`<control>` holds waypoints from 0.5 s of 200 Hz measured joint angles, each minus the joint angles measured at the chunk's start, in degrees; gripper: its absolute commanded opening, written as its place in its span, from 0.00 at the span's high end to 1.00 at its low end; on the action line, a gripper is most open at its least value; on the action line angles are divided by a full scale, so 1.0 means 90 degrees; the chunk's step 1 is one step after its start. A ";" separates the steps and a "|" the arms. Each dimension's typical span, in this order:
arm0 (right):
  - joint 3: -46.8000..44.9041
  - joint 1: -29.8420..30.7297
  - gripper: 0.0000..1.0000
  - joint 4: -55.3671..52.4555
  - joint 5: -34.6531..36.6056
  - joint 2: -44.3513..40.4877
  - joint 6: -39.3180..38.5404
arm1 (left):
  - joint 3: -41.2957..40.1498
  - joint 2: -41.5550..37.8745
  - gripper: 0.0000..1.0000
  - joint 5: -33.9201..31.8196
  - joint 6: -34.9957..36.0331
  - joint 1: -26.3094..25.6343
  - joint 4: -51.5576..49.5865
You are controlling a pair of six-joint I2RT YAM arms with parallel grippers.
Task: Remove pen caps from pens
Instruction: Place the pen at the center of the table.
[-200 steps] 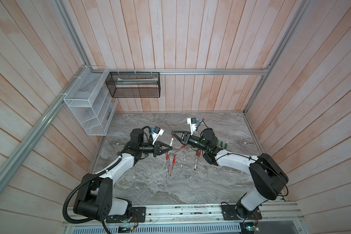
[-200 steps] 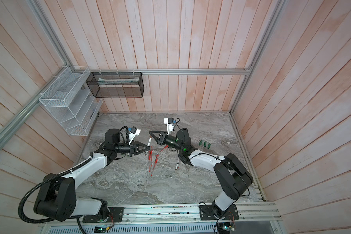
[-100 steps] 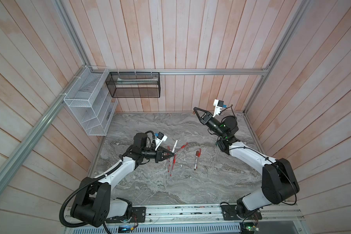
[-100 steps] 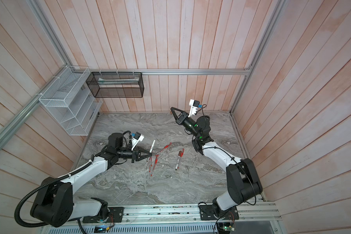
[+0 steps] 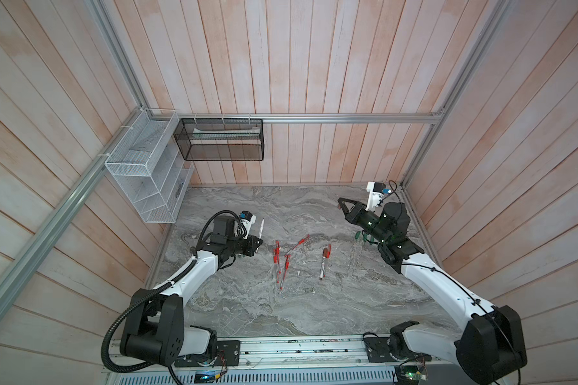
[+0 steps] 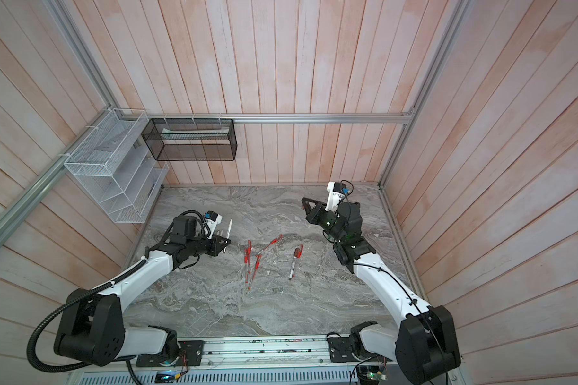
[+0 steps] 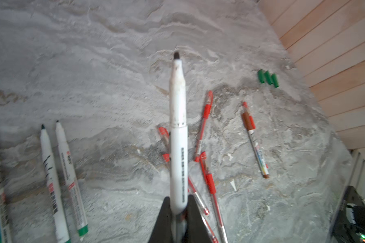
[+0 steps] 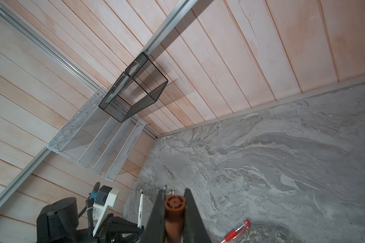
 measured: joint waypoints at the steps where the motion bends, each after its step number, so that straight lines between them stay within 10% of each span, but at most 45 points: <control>1: -0.0007 0.0000 1.00 -0.0029 0.0000 -0.0010 -0.0015 | 0.0005 0.0022 1.00 -0.0017 -0.0002 0.0002 0.0000; 100: -0.0619 -0.0070 1.00 -0.0831 0.0219 -0.0622 -0.0347 | 0.0782 0.1659 1.00 -0.1098 -0.0525 0.0066 -0.0347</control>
